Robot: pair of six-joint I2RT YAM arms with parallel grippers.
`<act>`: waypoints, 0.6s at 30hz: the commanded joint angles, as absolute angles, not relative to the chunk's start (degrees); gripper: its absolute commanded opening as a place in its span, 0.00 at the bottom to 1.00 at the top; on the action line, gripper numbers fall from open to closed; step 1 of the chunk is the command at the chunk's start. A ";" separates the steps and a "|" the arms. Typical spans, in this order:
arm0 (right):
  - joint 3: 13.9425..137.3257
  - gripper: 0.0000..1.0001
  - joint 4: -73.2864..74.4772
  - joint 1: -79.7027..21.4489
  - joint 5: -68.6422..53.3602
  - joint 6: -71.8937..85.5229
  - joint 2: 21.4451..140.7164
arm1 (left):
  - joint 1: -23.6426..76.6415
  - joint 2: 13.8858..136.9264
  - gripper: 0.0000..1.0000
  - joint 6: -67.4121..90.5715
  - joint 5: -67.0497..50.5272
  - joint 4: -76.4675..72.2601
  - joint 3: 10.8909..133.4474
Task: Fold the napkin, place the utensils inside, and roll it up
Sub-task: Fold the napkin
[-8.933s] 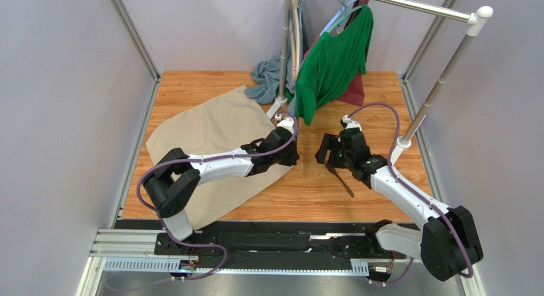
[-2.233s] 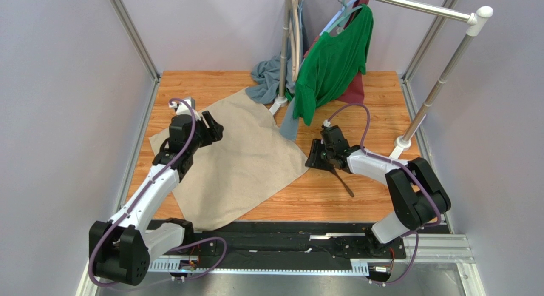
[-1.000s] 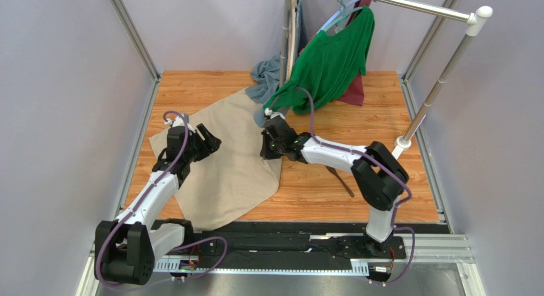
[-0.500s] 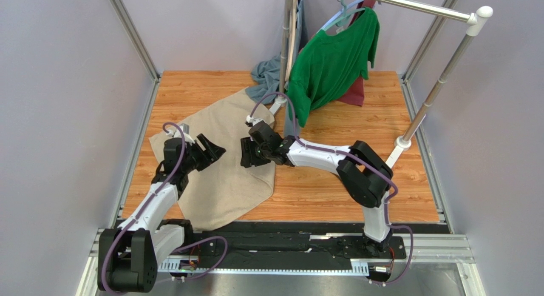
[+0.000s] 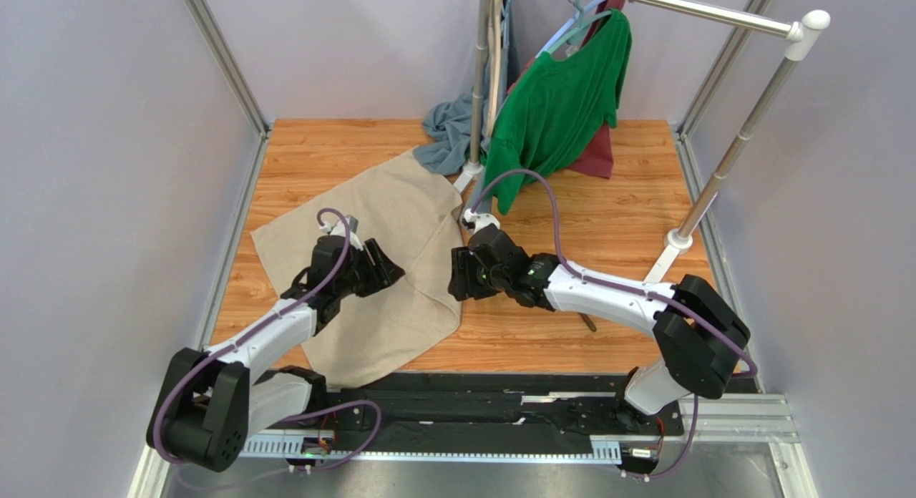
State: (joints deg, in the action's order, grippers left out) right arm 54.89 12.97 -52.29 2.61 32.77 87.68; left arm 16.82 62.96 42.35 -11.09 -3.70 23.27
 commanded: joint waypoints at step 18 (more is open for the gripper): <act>48.34 0.48 12.22 -48.78 6.50 33.57 80.42 | 21.62 80.15 0.52 40.52 -6.06 -11.34 31.82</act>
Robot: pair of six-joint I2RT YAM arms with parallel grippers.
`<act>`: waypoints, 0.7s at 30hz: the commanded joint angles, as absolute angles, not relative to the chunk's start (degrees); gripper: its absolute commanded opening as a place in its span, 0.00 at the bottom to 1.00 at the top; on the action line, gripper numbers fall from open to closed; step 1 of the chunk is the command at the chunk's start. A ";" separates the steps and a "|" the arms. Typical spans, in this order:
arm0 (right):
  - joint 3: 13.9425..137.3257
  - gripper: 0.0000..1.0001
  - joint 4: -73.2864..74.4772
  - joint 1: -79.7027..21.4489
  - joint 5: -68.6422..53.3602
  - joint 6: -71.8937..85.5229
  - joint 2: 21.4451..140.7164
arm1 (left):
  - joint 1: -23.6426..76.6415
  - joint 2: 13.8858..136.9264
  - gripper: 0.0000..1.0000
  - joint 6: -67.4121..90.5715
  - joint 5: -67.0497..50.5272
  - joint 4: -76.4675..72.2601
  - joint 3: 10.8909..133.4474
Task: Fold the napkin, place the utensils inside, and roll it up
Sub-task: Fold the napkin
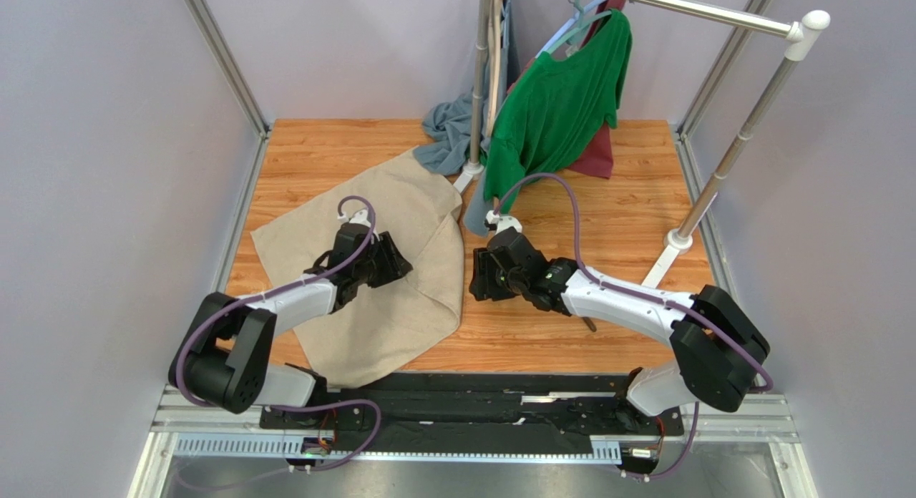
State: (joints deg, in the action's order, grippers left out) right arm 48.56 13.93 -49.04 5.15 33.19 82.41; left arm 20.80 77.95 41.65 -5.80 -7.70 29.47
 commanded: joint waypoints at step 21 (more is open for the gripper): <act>47.11 0.48 12.30 -48.16 6.86 33.92 79.80 | 24.08 84.20 0.42 40.52 -3.34 -10.37 33.48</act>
State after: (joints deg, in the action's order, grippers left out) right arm 47.62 13.91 -48.53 5.54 33.23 81.60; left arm 23.62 83.70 41.69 -4.80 -9.26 31.46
